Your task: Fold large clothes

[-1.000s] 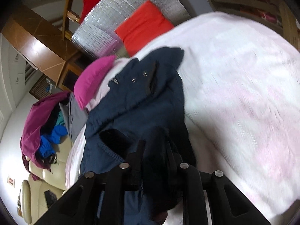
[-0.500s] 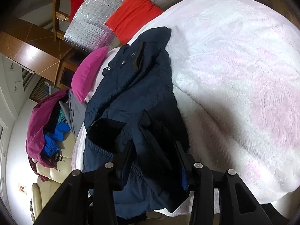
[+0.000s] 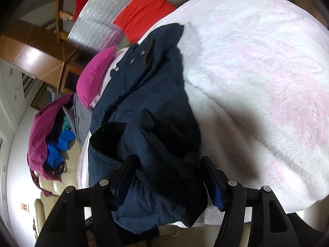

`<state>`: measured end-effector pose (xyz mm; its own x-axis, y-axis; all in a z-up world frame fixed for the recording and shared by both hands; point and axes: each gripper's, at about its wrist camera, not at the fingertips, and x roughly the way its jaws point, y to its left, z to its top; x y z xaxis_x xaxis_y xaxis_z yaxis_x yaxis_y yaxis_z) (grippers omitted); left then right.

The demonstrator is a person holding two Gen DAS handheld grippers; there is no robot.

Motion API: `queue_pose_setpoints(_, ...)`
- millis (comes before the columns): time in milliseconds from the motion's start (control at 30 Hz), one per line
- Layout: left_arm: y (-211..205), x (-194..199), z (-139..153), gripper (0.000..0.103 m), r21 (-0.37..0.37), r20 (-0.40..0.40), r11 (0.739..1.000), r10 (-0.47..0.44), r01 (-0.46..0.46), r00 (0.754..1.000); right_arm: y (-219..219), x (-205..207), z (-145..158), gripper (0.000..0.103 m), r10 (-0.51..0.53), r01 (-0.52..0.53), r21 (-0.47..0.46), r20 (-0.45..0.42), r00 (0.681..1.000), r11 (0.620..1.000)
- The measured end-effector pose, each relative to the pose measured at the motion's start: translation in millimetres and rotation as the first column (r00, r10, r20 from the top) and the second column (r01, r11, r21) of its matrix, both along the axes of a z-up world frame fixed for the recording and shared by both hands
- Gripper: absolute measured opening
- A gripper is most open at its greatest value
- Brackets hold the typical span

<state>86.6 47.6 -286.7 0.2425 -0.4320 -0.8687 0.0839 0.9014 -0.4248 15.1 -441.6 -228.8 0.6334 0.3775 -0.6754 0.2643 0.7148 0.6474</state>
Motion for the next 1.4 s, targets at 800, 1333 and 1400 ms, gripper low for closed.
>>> queue_pose_setpoints(800, -19, 160, 194, 0.012, -0.163, 0.385, 0.985, 0.016, 0.051, 0.923, -17, 81, 109, 0.018, -0.027, 0.011, 0.037, 0.445, 0.895, 0.999)
queue_pose_setpoints(1333, -69, 358, 133, 0.012, -0.073, 0.308, 0.997, 0.059, -0.039, 0.950, -62, 295, 67, 0.018, -0.167, 0.170, 0.025, 0.361, 0.917, 0.985)
queue_pose_setpoints(1400, -75, 373, 126, 0.012, -0.054, 0.312, 0.998, 0.056, -0.041, 0.948, -66, 307, 62, 0.018, -0.179, 0.184, 0.021, 0.360, 0.916, 0.983)
